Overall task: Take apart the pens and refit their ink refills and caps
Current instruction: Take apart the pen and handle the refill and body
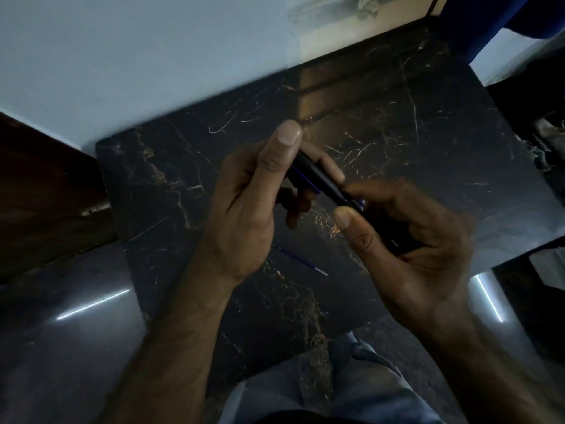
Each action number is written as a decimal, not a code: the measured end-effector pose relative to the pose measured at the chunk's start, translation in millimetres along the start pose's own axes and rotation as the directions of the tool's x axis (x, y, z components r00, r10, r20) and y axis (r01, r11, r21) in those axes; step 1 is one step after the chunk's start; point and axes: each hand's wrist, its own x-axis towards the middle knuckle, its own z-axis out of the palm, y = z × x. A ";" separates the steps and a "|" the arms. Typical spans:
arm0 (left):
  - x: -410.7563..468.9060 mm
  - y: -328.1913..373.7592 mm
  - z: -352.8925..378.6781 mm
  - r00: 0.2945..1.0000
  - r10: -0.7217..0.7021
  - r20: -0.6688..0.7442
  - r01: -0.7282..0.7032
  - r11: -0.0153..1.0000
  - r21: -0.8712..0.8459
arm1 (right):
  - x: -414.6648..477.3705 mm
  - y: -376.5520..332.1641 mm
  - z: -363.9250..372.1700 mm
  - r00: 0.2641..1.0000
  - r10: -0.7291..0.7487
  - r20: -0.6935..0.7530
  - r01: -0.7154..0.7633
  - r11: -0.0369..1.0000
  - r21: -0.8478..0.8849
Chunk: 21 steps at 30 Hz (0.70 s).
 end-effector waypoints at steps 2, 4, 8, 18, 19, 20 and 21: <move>-0.7 -4.3 2.3 0.999 0.036 -0.033 -0.033 0.995 0.089 | 1.8 -1.9 2.3 1.000 0.026 -0.011 -0.026 1.000 0.017; -0.1 -3.4 9.1 0.995 0.085 -0.053 -0.076 0.986 0.146 | 4.3 -4.5 7.9 0.997 0.013 -0.070 -0.010 0.999 0.037; 2.7 -1.1 16.5 0.977 0.197 -0.079 -0.181 0.967 0.178 | 6.3 -15.3 18.1 0.989 -0.016 -0.144 0.036 0.990 0.134; -40.5 -77.8 12.2 0.904 -0.236 -0.357 0.249 0.968 -0.011 | 13.2 27.5 25.7 0.975 0.215 -0.054 -0.189 0.933 0.308; -56.5 -101.6 13.4 0.855 -0.312 -0.414 0.380 0.921 0.091 | 11.3 37.3 24.1 0.964 0.261 -0.057 -0.231 0.921 0.312; -71.4 -122.6 14.8 0.819 -0.372 -0.438 0.499 0.838 0.222 | 7.2 46.6 24.0 0.952 0.302 -0.057 -0.269 0.909 0.318; -83.9 -141.9 15.7 0.805 -0.410 -0.429 0.570 0.736 0.366 | 1.2 55.3 24.8 0.941 0.335 -0.055 -0.301 0.898 0.320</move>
